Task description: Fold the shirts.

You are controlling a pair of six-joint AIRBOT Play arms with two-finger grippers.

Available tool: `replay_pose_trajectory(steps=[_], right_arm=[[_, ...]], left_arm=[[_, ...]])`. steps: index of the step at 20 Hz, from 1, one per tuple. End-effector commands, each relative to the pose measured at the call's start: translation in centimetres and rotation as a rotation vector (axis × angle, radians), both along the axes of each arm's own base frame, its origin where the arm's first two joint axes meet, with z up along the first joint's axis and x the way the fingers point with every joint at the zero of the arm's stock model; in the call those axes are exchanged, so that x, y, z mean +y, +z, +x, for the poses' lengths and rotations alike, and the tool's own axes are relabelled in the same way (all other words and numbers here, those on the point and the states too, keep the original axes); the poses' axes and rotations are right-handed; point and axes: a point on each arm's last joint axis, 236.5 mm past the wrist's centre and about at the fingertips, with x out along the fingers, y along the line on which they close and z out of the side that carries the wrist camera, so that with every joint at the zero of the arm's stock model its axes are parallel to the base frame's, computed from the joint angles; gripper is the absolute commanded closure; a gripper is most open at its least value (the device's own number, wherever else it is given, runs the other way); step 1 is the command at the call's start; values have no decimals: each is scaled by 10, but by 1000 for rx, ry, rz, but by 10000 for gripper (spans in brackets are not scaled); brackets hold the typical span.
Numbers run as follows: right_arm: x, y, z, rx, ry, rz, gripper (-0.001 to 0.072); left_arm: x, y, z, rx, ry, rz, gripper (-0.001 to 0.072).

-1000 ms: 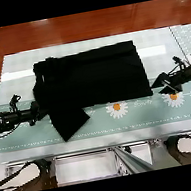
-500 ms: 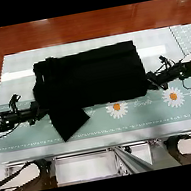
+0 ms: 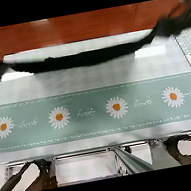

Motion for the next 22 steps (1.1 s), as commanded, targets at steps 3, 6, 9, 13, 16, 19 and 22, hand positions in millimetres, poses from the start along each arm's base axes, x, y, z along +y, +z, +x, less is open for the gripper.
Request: replay_pose_trajectory(steps=[3,6,9,13,16,19,22], right_arm=[[-11,232,-75,-565,-121,-201,682],[-5,269,-150,-682,-154,-267,682],[-2,290,-211,-763,-188,-318,682],[-3,285,-263,-743,-232,-351,682],[-4,261,-275,-636,-226,-361,682],[-7,227,-256,-508,-211,-337,682],[-12,166,-217,-338,-188,-297,682]], left_arm=[[4,232,-64,-532,167,308,689],[15,277,-120,-629,327,553,690],[20,289,-171,-643,452,692,690],[12,291,-232,-672,485,796,690],[29,280,-250,-612,522,777,690],[37,250,-226,-502,493,773,690],[41,182,-167,-296,406,754,689]])
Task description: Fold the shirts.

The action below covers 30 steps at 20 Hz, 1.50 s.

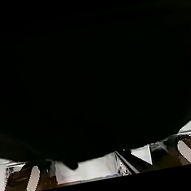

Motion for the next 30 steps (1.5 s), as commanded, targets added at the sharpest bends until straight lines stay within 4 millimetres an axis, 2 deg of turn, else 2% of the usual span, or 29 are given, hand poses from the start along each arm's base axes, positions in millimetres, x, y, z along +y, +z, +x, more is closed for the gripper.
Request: replay_pose_trajectory(steps=[1,4,8,12,15,17,19,20,22,26,28,30], right_arm=[[-7,-69,38,173,-5,51,682],[-19,-144,94,290,-26,105,682],[-26,-236,177,432,-19,165,682],[-32,-320,266,499,-64,222,682],[-36,-371,317,587,-98,295,682],[-30,-394,338,628,-89,342,682],[-18,-414,347,675,-68,414,682],[-14,-419,347,697,-57,446,682],[-7,-418,340,730,-19,451,682],[-11,-408,299,843,91,410,682],[-13,-419,271,951,131,384,682],[-15,-441,251,1037,127,319,682]], left_arm=[[10,-79,56,239,11,-57,690],[4,-167,123,474,-41,-143,689],[0,-260,207,660,-69,-259,689],[-15,-337,277,738,-84,-466,689],[-28,-383,316,767,-77,-593,689],[-39,-409,333,776,-77,-656,689],[-47,-431,338,808,-76,-705,689],[-52,-440,335,841,-82,-729,689],[-53,-443,324,891,-100,-726,689],[-39,-438,282,1036,-180,-692,688],[-39,-453,250,1175,-240,-643,688],[-35,-481,224,1291,-224,-601,688]])
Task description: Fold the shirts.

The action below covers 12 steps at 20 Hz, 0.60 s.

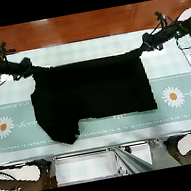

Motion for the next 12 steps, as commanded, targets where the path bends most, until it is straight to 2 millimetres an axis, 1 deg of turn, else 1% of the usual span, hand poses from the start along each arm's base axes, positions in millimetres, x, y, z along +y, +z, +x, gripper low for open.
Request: replay_pose_trajectory(steps=[1,2,4,5,6,7,8,9,10,11,12], right_arm=[[-1,-31,-44,153,100,-61,682],[0,-42,-50,176,102,-78,681],[1,-52,-57,218,85,-88,678],[0,-51,-57,240,53,-89,509],[-5,-44,-59,265,27,-79,133],[-11,-32,-61,281,28,-72,94],[-19,-15,-65,286,35,-68,94],[-29,1,-70,277,42,-78,94],[-45,16,-78,254,46,-122,95],[-65,27,-87,230,40,-192,95],[-89,33,-101,221,14,-273,95]], left_arm=[[1,-37,-53,189,-116,14,688],[-3,-48,-63,225,-122,4,687],[-8,-60,-78,282,-137,-12,686],[-8,-59,-83,305,-143,-23,617],[-8,-54,-89,328,-160,-34,259],[-4,-47,-95,352,-172,-42,3],[0,-41,-102,368,-180,-43,2],[11,-38,-112,394,-173,-20,2],[20,-34,-122,412,-159,-10,2],[26,-30,-134,418,-138,-17,2],[33,-29,-147,414,-124,-18,1]])
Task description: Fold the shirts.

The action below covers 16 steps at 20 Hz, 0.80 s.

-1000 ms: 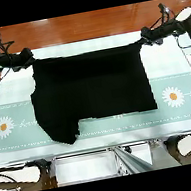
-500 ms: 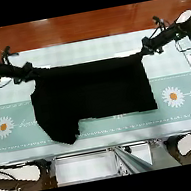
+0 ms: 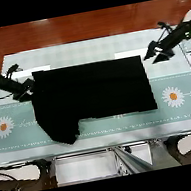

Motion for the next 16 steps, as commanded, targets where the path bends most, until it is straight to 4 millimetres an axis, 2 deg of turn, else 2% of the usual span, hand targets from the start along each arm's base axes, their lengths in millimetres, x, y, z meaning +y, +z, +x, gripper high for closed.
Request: replay_pose_trajectory(steps=[1,2,3,4,5,6,8,11,13,16], right_arm=[[-65,25,-46,12,-45,-197,95],[-76,20,-64,26,-93,-206,95],[-78,10,-84,39,-149,-177,95],[-71,-1,-98,38,-204,-119,95],[-58,-11,-107,16,-242,-51,95],[-43,-22,-117,-10,-268,9,95],[-17,-37,-133,-31,-307,108,95],[10,-48,-150,-40,-299,188,95],[18,-53,-158,-31,-283,210,95],[22,-56,-163,-12,-282,225,95]], left_arm=[[29,1,-54,65,40,40,2],[44,-9,-78,93,92,86,2],[57,-20,-103,122,161,108,2],[63,-29,-124,140,226,100,2],[59,-36,-142,141,284,49,2],[47,-37,-150,110,326,-37,2],[34,-32,-139,33,492,-141,2],[9,-37,-146,34,477,-178,2],[-11,-45,-148,42,453,-194,2],[-41,-63,-164,77,384,-181,2]])
